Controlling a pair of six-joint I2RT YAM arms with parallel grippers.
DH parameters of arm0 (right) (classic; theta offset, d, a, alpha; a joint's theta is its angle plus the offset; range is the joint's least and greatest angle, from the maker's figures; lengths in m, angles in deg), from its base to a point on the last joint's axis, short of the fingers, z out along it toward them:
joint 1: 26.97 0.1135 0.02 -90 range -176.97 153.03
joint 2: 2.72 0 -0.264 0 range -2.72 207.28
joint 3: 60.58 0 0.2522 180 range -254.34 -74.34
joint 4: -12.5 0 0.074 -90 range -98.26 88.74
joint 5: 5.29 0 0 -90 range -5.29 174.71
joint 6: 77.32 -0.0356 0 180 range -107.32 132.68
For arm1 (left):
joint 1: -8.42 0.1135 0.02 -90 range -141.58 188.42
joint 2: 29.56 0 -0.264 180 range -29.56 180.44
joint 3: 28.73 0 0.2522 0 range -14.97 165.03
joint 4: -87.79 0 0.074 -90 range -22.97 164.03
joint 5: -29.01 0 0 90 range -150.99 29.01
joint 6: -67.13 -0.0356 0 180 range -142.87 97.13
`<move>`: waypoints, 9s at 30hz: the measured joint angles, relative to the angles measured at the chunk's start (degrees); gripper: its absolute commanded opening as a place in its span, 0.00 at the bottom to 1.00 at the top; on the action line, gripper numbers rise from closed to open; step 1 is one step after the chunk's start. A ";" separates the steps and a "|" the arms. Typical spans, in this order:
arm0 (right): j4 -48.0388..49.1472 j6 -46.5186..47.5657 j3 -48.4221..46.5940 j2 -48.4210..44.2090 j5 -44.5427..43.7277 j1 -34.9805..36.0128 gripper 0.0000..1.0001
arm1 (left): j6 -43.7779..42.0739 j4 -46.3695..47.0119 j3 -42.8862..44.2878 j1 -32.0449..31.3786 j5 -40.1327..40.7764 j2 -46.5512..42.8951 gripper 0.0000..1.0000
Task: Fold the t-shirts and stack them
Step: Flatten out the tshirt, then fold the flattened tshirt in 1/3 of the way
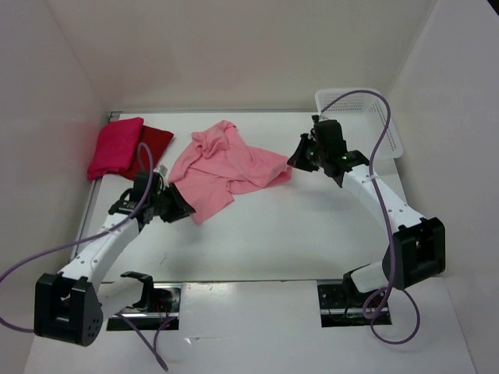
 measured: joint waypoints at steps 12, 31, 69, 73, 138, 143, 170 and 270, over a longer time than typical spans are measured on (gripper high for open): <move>1.27 -1.55 1.27 -1.14 2.54 0.00 0.01 | 12.85 11.96 -18.86 -3.23 3.41 -4.66 0.56; 1.57 -3.30 3.48 -2.82 2.91 0.00 0.01 | 13.75 28.70 -14.29 -6.84 9.55 15.15 0.11; -17.05 -0.81 -46.25 -17.11 -9.88 0.04 0.01 | 6.23 -6.67 67.80 -4.46 16.65 3.76 0.02; -15.65 -0.52 -37.70 -10.23 -8.55 -0.22 0.01 | 6.23 -5.44 57.99 -2.95 15.17 8.87 0.02; -22.03 -5.03 20.17 -20.87 10.62 -20.52 0.00 | 6.45 -7.39 10.97 17.20 -15.06 7.54 0.00; -18.51 -5.38 18.03 -12.13 7.56 -22.14 0.00 | 8.11 -0.72 16.06 17.20 -14.19 17.31 0.00; -5.46 -3.98 -6.01 18.51 -4.20 -13.73 0.14 | 7.96 4.83 51.25 12.96 -4.15 56.13 0.18; -12.76 -7.21 6.51 -3.87 1.18 0.09 0.00 | 8.63 -0.31 1.16 8.61 -2.84 6.45 0.18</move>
